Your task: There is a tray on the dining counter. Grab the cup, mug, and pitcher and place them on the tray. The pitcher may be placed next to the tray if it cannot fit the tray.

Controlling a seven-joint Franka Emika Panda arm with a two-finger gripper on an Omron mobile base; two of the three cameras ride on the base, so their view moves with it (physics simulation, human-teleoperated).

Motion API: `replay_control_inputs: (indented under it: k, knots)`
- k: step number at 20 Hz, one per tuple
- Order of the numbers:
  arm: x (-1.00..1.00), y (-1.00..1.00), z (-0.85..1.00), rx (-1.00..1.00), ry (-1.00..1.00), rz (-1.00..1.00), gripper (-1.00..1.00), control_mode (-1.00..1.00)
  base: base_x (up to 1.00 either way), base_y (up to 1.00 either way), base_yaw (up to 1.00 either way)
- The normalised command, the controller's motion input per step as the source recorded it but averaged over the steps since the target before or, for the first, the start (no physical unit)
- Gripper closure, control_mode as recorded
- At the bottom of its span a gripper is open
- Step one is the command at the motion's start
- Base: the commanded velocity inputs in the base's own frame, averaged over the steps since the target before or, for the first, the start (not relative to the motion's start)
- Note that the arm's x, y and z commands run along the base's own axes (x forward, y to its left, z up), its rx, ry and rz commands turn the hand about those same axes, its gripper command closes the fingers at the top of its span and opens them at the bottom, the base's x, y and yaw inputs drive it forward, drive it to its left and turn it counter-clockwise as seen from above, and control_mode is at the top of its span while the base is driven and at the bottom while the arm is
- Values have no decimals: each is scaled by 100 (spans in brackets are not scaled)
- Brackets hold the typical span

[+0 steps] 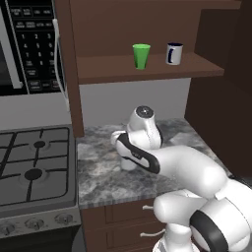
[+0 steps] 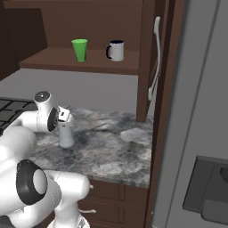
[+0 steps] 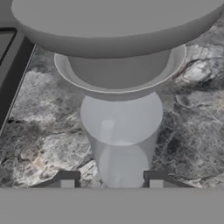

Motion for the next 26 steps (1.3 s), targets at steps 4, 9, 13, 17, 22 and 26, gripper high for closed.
replay_control_inputs:
  k: [4, 9, 13, 17, 22, 26]
  knots:
    - [-11, -32, -38, 0, 0, 0, 100, -100, 0, 0, 0]
    - [-7, -26, -52, 1, 0, 0, 100, -100, 0, 0, 0]
    - [0, -4, -52, 12, 1, 4, 100, -100, 0, 0, 0]
    - [-4, 0, -1, 11, 0, 10, 100, -100, 0, 0, 0]
    - [-24, 0, 10, 1, -2, 12, 100, -100, 0, 0, 0]
    - [-54, 0, 42, -22, -32, 20, 100, -100, 0, 0, 0]
